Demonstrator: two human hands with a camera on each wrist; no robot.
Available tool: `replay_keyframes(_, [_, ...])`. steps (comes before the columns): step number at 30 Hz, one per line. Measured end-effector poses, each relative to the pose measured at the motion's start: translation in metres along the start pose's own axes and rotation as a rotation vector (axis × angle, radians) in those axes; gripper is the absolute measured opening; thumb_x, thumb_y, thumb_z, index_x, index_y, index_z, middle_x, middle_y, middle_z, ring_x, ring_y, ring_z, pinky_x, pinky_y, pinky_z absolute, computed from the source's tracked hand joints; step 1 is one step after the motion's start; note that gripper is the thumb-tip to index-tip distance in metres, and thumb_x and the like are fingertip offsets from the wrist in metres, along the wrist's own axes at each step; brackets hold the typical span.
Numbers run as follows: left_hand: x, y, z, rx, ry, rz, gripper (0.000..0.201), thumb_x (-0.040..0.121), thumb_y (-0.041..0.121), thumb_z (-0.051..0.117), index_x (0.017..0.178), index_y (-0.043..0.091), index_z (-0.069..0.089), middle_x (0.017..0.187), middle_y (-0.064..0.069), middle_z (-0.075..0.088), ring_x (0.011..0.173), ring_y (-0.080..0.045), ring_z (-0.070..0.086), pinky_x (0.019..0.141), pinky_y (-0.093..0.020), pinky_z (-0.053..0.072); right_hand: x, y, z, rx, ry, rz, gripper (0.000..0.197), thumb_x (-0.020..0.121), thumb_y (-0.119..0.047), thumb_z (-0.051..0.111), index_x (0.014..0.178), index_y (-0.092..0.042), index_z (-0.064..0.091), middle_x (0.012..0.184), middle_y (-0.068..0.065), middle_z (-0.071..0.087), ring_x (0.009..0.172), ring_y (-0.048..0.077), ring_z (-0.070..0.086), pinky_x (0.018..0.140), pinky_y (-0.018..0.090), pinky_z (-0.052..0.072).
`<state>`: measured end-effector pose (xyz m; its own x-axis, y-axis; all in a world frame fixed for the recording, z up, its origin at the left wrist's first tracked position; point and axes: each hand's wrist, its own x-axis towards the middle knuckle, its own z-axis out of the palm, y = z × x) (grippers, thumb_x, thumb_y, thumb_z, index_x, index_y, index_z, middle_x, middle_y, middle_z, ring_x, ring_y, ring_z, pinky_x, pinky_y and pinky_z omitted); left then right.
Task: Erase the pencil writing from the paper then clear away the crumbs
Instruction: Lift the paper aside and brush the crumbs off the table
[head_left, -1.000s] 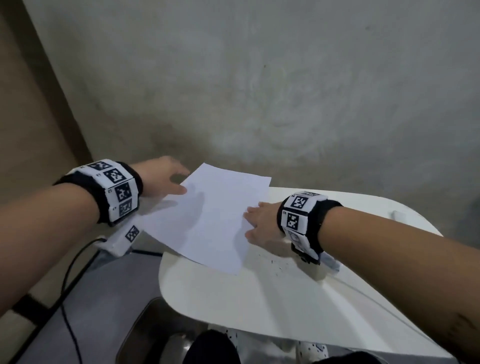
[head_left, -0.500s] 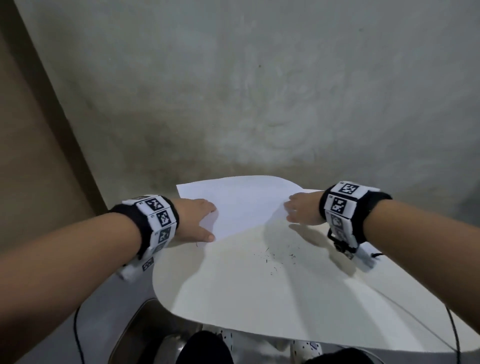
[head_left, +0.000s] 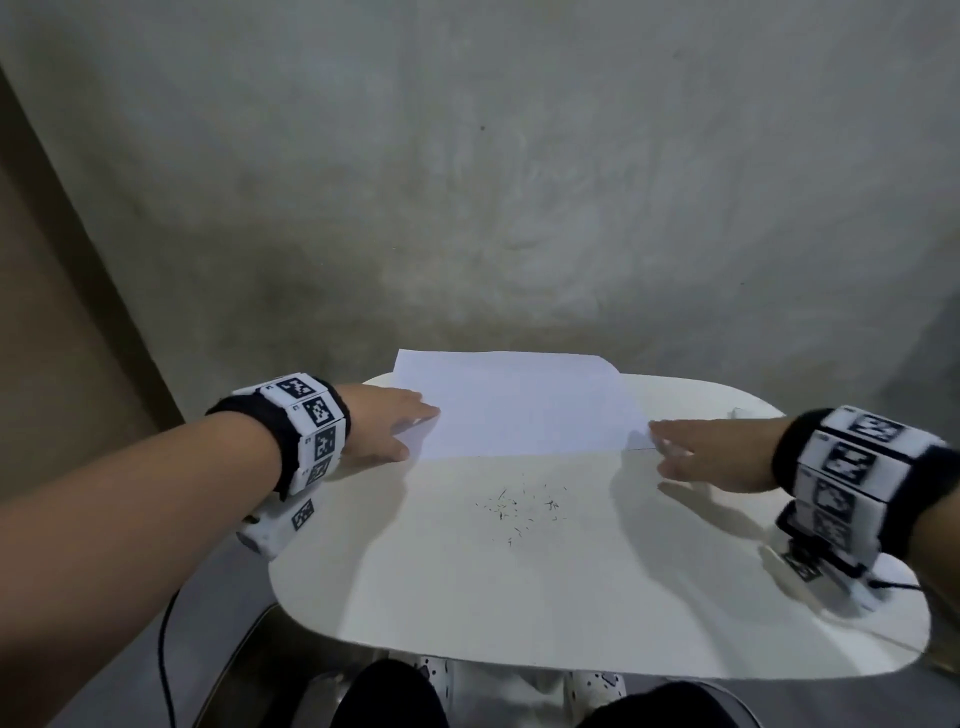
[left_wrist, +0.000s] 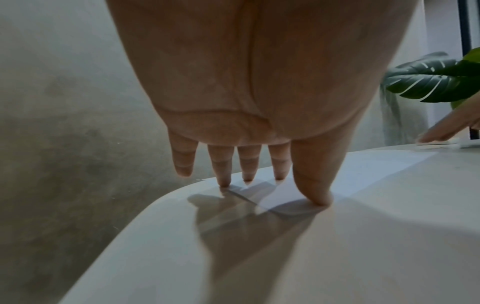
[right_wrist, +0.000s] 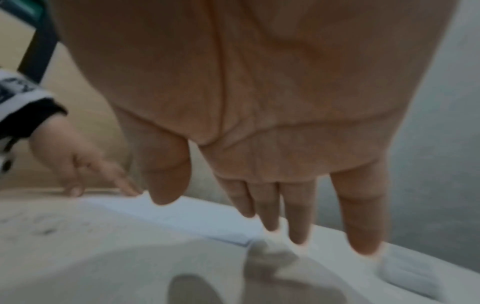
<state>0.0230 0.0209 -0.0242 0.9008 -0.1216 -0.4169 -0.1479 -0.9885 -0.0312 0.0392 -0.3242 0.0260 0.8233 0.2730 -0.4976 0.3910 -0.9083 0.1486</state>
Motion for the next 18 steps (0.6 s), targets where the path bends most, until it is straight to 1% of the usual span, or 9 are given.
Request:
replay_keyframes(2, [-0.006, 0.001, 0.004, -0.002, 0.008, 0.002, 0.065, 0.098, 0.035, 0.044, 0.153, 0.038, 0.009, 0.162, 0.012, 0.000, 0.149, -0.011, 0.014, 0.119, -0.032, 0.020, -0.019, 0.017, 0.018, 0.014, -0.057, 0.109, 0.028, 0.099, -0.047, 0.033, 0.100, -0.020, 0.041, 0.109, -0.002, 0.054, 0.099, 0.019, 0.046, 0.101, 0.034, 0.033])
replay_keyframes(4, [-0.011, 0.003, 0.008, 0.001, 0.026, 0.007, 0.063, 0.100, 0.035, 0.041, 0.154, 0.037, 0.007, 0.162, 0.011, -0.001, 0.149, -0.011, 0.012, 0.119, -0.030, 0.017, -0.044, 0.020, 0.042, 0.061, -0.107, 0.190, 0.048, 0.095, -0.057, 0.030, 0.110, -0.015, 0.046, 0.123, 0.006, 0.051, 0.119, 0.022, 0.047, 0.102, 0.034, 0.034])
replay_keyframes(7, [-0.014, 0.005, 0.013, -0.022, 0.045, 0.014, 0.062, 0.101, 0.033, 0.039, 0.154, 0.034, 0.007, 0.163, 0.007, -0.001, 0.150, -0.012, 0.009, 0.120, -0.029, 0.014, -0.071, -0.026, 0.079, 0.137, -0.042, 0.167, 0.083, 0.090, -0.065, 0.027, 0.150, -0.011, 0.008, 0.157, 0.017, 0.007, 0.146, 0.031, 0.012, 0.117, 0.039, 0.019])
replay_keyframes(9, [-0.014, 0.006, 0.016, -0.034, 0.059, 0.014, 0.061, 0.101, 0.032, 0.038, 0.154, 0.034, 0.007, 0.163, 0.006, -0.001, 0.150, -0.012, 0.008, 0.120, -0.028, 0.013, -0.077, -0.075, 0.086, 0.130, 0.023, 0.107, 0.095, 0.086, -0.073, 0.017, 0.151, -0.009, -0.007, 0.157, 0.021, -0.013, 0.147, 0.035, -0.007, 0.120, 0.041, 0.008])
replay_keyframes(11, [-0.016, 0.006, 0.018, -0.041, 0.072, 0.018, 0.061, 0.102, 0.032, 0.038, 0.154, 0.034, 0.008, 0.163, 0.006, 0.000, 0.150, -0.012, 0.008, 0.120, -0.027, 0.012, -0.074, -0.108, 0.085, 0.193, 0.062, -0.037, 0.106, 0.071, -0.079, -0.003, 0.151, -0.008, -0.011, 0.157, 0.016, -0.019, 0.147, 0.029, -0.014, 0.120, 0.038, 0.001])
replay_keyframes(13, [-0.019, 0.004, 0.020, -0.052, 0.076, 0.014, 0.061, 0.102, 0.033, 0.039, 0.154, 0.034, 0.008, 0.163, 0.005, 0.000, 0.150, -0.011, 0.007, 0.118, -0.025, 0.011, -0.072, -0.111, 0.074, 0.392, 0.059, -0.163, 0.091, 0.084, -0.071, 0.008, 0.152, -0.012, -0.008, 0.159, 0.003, -0.016, 0.148, 0.015, -0.012, 0.119, 0.030, -0.002])
replay_keyframes(15, [-0.022, 0.001, 0.022, -0.056, 0.075, 0.001, 0.061, 0.102, 0.034, 0.039, 0.154, 0.034, 0.007, 0.163, 0.005, 0.000, 0.150, -0.011, 0.007, 0.118, -0.025, 0.011, -0.076, -0.090, 0.072, 0.553, 0.116, -0.132, 0.079, 0.094, -0.060, 0.023, 0.153, -0.014, -0.004, 0.160, -0.001, -0.012, 0.147, 0.008, -0.009, 0.117, 0.024, -0.002])
replay_keyframes(16, [-0.025, 0.000, 0.022, -0.058, 0.076, -0.002, 0.061, 0.102, 0.035, 0.039, 0.154, 0.034, 0.008, 0.163, 0.005, 0.001, 0.150, -0.011, 0.007, 0.118, -0.025, 0.012, -0.078, -0.076, 0.076, 0.521, 0.146, -0.063, 0.087, 0.089, -0.068, 0.020, 0.153, -0.013, -0.003, 0.160, 0.001, -0.011, 0.148, 0.010, -0.009, 0.117, 0.024, -0.002])
replay_keyframes(18, [-0.028, -0.002, 0.022, -0.060, 0.069, -0.007, 0.062, 0.101, 0.035, 0.042, 0.154, 0.033, 0.010, 0.163, 0.004, 0.004, 0.150, -0.011, 0.009, 0.118, -0.025, 0.013, -0.087, -0.053, 0.087, 0.274, 0.145, 0.065, 0.127, 0.054, -0.089, -0.008, 0.152, -0.009, -0.004, 0.160, 0.008, -0.010, 0.148, 0.017, -0.008, 0.119, 0.031, 0.000])
